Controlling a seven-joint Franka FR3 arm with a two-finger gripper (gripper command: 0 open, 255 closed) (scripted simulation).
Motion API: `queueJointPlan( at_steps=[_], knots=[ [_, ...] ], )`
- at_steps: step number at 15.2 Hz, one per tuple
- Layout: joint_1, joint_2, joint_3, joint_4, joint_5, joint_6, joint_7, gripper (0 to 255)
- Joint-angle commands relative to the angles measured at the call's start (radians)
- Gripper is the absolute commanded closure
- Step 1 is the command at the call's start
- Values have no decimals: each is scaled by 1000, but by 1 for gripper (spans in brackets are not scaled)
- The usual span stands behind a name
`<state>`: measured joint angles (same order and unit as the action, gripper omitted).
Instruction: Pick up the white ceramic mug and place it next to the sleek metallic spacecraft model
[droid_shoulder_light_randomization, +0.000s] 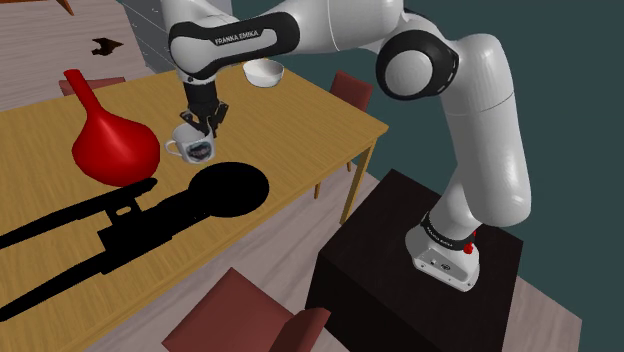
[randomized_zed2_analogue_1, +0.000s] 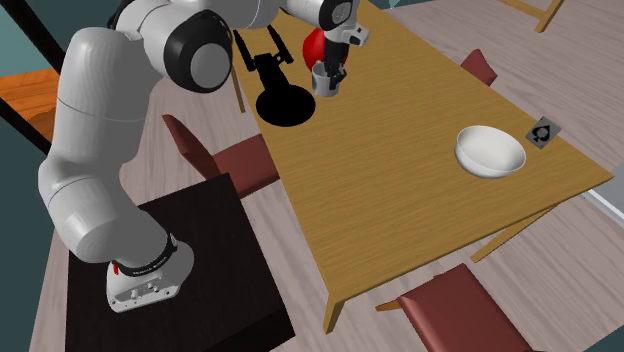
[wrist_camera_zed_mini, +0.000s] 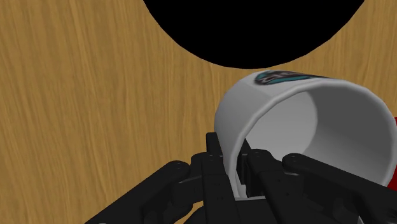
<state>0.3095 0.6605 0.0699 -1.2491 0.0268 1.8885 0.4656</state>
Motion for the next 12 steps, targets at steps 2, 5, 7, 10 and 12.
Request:
queueJointPlan(
  at_steps=[2,5,7,10,12],
  knots=[
    [0,9,0,-26,0,36,-2,255],
    [0,14,0,-35,0,50,-3,255],
    [0,14,0,-35,0,50,-3,255],
    [0,14,0,-35,0,50,-3,255],
    [0,15,0,-34,0,50,-3,0]
  ],
)
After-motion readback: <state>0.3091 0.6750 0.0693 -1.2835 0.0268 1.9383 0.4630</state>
